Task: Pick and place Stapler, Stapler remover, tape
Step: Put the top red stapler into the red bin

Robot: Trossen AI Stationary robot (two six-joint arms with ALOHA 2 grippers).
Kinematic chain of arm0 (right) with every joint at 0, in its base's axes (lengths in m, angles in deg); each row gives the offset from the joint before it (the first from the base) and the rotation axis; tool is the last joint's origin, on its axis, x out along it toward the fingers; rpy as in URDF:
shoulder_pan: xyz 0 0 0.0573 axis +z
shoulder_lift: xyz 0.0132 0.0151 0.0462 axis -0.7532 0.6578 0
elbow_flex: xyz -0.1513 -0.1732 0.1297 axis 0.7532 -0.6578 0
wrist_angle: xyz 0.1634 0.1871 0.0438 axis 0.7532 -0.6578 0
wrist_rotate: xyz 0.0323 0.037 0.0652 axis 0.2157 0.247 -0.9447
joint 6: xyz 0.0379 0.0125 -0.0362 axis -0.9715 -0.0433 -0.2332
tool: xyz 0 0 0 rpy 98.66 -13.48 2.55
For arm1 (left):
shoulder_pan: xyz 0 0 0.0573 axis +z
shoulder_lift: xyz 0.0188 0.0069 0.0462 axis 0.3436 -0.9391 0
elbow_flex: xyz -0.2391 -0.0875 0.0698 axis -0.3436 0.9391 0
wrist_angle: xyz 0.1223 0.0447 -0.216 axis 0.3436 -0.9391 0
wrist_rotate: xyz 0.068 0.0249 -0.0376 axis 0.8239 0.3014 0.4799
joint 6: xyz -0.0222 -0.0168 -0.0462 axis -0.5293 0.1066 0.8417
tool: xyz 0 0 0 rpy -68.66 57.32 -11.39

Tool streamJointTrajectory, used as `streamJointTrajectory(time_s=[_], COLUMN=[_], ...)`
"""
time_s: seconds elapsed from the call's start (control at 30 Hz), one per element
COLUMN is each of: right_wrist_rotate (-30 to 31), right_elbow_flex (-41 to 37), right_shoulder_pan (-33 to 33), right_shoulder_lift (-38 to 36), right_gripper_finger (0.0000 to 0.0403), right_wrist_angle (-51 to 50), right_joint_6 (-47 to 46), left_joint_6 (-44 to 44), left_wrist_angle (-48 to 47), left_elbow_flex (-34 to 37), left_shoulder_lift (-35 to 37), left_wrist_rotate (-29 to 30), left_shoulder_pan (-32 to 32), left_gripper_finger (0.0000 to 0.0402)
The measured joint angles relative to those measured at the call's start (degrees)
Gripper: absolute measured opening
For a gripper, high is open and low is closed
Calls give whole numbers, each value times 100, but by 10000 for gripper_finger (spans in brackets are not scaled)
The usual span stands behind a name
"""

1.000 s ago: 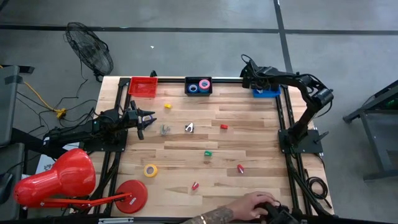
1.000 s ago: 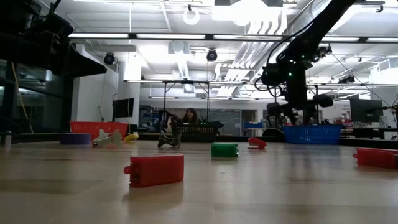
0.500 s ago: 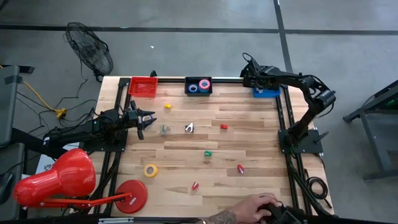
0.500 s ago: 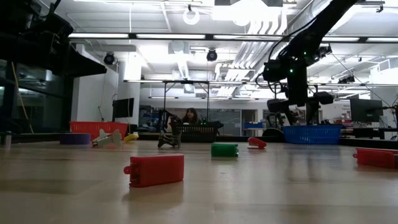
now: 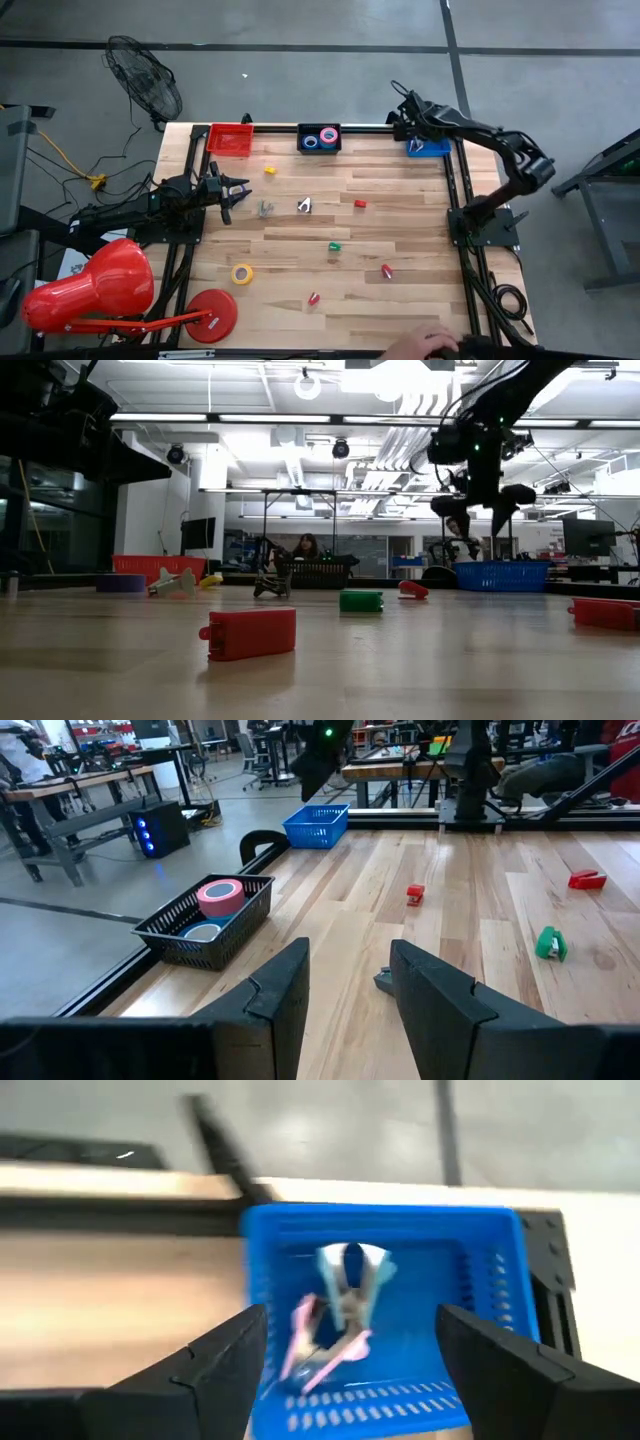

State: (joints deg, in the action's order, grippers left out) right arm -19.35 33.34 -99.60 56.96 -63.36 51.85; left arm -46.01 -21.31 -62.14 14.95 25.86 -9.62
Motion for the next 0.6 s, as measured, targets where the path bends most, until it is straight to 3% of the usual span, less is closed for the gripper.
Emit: streamJointTrajectory(time_s=[0.3, 0.6], right_wrist_rotate=[-815, -1391], right_elbow_flex=[0, 0], right_shoulder_pan=[672, 1394], right_shoulder_lift=[-578, -884], right_gripper_finger=[280, 279], right_wrist_angle=[-64, -285], right_joint_6=[1714, 2298], left_joint_6=[-1, 0], left_wrist_angle=[-2, -2], left_elbow_flex=[1, 1], left_shoulder_lift=[0, -1], left_wrist_rotate=[0, 0], left_shoulder_pan=[0, 0], left_gripper_finger=[138, 138])
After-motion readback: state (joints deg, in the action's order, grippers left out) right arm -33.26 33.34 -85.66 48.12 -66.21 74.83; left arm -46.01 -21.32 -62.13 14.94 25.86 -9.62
